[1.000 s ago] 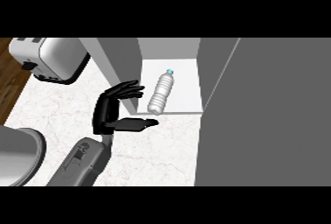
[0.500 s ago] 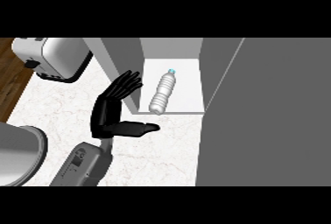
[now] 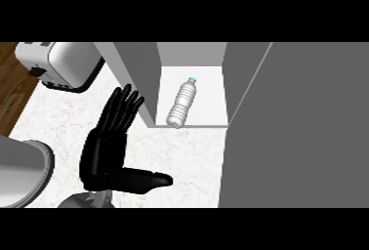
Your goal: Pick up the bottled water, place it into the cabinet and close the cabinet
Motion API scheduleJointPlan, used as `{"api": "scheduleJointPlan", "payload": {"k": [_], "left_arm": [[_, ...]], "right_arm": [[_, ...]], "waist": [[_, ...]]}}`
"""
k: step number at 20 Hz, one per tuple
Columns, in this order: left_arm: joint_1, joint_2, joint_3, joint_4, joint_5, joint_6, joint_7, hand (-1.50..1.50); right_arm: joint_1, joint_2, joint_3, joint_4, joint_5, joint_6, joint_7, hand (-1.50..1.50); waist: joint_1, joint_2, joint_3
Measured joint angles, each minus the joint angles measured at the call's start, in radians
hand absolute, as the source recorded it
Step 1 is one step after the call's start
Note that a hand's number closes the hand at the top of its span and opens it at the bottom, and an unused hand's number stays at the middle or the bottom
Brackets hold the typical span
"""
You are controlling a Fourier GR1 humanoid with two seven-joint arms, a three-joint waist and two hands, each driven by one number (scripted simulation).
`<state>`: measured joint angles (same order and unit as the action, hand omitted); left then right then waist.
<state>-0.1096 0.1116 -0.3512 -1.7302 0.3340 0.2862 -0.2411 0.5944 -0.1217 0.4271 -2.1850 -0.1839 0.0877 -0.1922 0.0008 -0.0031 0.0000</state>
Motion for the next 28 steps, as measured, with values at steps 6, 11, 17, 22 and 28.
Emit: {"api": "scheduleJointPlan", "payload": {"k": [6,11,17,22,28], "left_arm": [[0.156,0.035,-0.067,-0.205,0.005,-0.025,0.05,-1.5],[0.304,0.078,-0.086,-0.34,0.009,-0.044,0.023,-1.5],[0.461,0.139,-0.032,-0.429,0.045,-0.098,-0.054,-1.5],[0.581,0.194,0.053,-0.499,0.122,-0.166,-0.095,-1.5],[0.69,0.246,0.16,-0.542,0.226,-0.262,-0.133,-1.5]], "right_arm": [[-0.012,-0.056,0.012,0.014,0.048,0.034,-0.015,1.5],[-0.003,-0.142,0.05,-0.027,0.087,0.093,0.035,1.5],[-0.035,-0.191,0.114,-0.081,0.166,0.11,0.126,1.5],[-0.066,-0.218,0.132,-0.114,0.236,0.128,0.169,1.5],[-0.101,-0.218,0.146,-0.151,0.305,0.137,0.244,1.5]], "waist": [[0.003,-0.001,0.0],[0.009,-0.001,0.0],[0.016,0.008,0.002],[0.021,0.008,0.002],[0.032,0.009,0.002]]}}
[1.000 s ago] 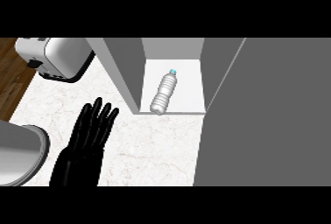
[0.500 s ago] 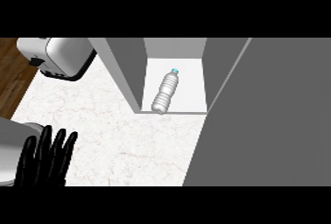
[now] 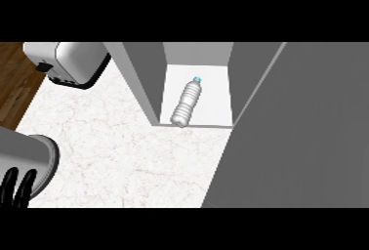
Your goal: Pick up the bottled water, place it into the cabinet and close the cabinet
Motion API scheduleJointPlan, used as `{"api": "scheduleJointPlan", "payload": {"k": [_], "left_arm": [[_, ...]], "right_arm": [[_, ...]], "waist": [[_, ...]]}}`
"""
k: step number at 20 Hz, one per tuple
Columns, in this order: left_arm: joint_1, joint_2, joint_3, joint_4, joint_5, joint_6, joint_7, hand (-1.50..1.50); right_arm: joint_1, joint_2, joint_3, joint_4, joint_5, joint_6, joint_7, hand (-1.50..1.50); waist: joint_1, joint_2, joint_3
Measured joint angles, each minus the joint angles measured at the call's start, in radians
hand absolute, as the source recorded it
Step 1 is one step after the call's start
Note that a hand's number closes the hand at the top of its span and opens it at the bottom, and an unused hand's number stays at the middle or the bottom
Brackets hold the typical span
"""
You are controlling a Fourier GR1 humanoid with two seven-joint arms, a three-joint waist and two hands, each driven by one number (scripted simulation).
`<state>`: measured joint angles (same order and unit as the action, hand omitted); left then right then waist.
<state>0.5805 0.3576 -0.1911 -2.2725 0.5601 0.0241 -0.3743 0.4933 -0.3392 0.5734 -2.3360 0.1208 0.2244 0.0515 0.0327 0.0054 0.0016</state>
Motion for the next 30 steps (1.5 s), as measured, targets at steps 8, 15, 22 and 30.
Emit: {"api": "scheduleJointPlan", "payload": {"k": [8,15,22,30], "left_arm": [[0.097,0.057,0.121,-0.024,0.122,-0.111,-0.016,-1.5],[0.18,0.096,0.255,-0.021,0.233,-0.222,-0.028,-1.5],[0.273,0.093,0.38,0.015,0.328,-0.377,-0.057,-1.5],[0.334,0.083,0.506,0.026,0.438,-0.479,-0.022,-1.5]], "right_arm": [[-0.112,0.124,0.027,0.041,-0.023,-0.015,0.12,1.5],[-0.36,0.29,0.156,0.153,-0.078,-0.191,0.294,1.5],[-0.7,0.33,0.075,0.307,-0.265,-0.331,0.371,1.5],[-0.935,0.337,-0.145,0.532,-0.48,-0.306,0.331,1.5]], "waist": [[0.026,0.003,-0.001],[0.02,0.006,0.0],[0.014,-0.003,-0.002],[0.0,-0.004,-0.002]]}}
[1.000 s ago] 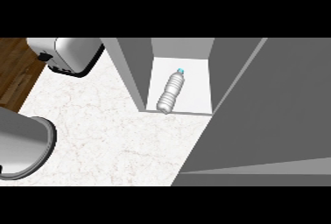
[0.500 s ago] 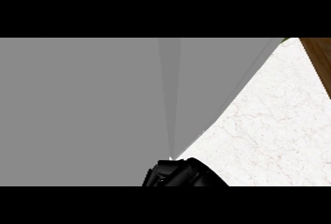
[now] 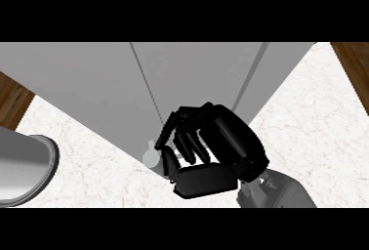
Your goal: Pick up the bottled water, place it into the cabinet and close the cabinet
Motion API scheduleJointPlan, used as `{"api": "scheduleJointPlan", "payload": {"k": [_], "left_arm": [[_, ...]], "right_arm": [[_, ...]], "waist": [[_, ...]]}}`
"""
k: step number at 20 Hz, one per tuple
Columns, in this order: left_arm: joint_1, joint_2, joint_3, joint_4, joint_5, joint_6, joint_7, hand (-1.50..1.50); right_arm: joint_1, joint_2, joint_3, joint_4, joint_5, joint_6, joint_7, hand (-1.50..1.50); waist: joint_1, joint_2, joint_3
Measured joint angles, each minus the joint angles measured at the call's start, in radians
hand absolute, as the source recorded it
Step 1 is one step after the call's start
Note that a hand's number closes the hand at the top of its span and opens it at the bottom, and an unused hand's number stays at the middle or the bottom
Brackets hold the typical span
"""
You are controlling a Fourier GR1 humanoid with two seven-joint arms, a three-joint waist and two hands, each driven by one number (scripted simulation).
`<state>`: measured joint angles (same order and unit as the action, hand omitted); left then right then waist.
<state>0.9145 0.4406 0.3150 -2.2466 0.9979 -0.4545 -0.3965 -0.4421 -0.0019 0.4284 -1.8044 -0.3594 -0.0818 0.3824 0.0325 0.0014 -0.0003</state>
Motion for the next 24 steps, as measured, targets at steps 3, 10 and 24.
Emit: {"api": "scheduleJointPlan", "payload": {"k": [3,10,24], "left_arm": [[-0.008,-0.003,0.037,0.022,0.03,-0.029,0.013,-1.5],[0.005,-0.03,0.106,-0.007,0.095,-0.042,0.077,-1.5],[-0.005,-0.063,0.164,0.039,0.13,-0.147,0.135,-1.5]], "right_arm": [[-0.079,-0.005,-0.092,0.102,-0.055,0.05,-0.02,1.5],[-0.208,-0.028,-0.219,0.299,-0.129,0.181,-0.037,1.5],[-0.286,-0.044,-0.248,0.445,-0.164,0.346,-0.06,1.5]], "waist": [[-0.004,0.0,0.0],[-0.009,-0.006,0.001],[-0.021,-0.031,0.023]]}}
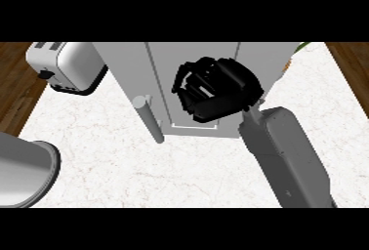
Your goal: Pick up the bottled water, place it into the cabinet and close the cabinet
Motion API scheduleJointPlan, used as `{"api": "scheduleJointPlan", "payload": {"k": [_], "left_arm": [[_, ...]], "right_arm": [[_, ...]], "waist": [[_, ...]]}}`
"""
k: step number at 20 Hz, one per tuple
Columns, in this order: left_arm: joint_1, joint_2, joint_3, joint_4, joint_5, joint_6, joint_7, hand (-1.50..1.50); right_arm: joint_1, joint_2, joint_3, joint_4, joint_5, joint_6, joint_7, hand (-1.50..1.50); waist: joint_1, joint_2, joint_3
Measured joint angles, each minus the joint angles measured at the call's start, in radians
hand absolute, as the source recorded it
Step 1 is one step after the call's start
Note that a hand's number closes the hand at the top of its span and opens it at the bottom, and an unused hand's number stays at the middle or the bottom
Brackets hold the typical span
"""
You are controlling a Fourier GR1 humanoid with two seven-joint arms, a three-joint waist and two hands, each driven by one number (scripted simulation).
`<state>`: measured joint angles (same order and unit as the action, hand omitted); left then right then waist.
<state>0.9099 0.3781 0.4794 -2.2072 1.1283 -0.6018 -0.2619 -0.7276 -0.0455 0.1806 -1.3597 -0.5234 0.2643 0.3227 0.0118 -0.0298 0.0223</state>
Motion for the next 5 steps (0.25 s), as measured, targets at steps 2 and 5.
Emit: {"api": "scheduleJointPlan", "payload": {"k": [2,5], "left_arm": [[-0.004,0.007,0.004,0.0,0.012,0.002,0.011,-1.5],[-0.024,0.016,0.005,-0.008,0.023,0.025,0.027,-1.5]], "right_arm": [[-0.007,-0.003,0.001,0.005,-0.019,0.012,0.008,1.5],[-0.02,-0.005,0.005,0.009,-0.043,0.012,0.028,1.5]], "waist": [[-0.001,0.001,0.003],[-0.004,0.005,0.007]]}}
